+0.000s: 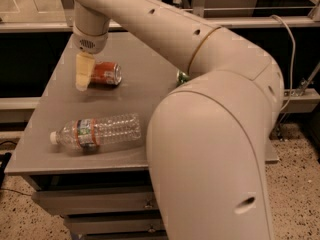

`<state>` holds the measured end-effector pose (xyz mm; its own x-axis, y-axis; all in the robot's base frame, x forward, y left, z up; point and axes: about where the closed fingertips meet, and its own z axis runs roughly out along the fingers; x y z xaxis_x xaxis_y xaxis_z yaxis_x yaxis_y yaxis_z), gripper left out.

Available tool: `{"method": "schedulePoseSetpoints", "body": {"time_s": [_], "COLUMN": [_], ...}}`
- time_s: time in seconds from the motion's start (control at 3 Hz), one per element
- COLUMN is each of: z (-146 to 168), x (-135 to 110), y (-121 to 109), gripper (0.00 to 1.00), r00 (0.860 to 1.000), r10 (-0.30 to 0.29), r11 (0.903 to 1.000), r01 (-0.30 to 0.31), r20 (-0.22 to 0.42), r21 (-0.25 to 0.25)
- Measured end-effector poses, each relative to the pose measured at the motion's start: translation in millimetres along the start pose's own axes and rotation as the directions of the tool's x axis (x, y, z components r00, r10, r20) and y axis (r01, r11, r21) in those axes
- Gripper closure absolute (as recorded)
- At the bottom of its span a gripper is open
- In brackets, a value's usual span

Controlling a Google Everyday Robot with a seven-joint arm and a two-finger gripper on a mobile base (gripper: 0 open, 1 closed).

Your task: Place coke can upright

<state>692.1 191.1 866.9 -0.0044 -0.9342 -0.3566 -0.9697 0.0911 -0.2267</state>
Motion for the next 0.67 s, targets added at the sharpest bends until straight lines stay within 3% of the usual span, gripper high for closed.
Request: {"method": "schedulePoseSetpoints", "body": {"time_s": [0.33,0.67], "z": [11.5,20.5], "x": [8.2,15.0], "y": [-1.5,-1.7], "gripper": [0.00,0.16], "r00": [0.998,0.996], "r10": [0.000,0.006], "r11": [1.0000,1.0000], "r01": [0.000,-0.006], "r20": [-0.057,-0.085], "r21": [0.001,-0.003]}}
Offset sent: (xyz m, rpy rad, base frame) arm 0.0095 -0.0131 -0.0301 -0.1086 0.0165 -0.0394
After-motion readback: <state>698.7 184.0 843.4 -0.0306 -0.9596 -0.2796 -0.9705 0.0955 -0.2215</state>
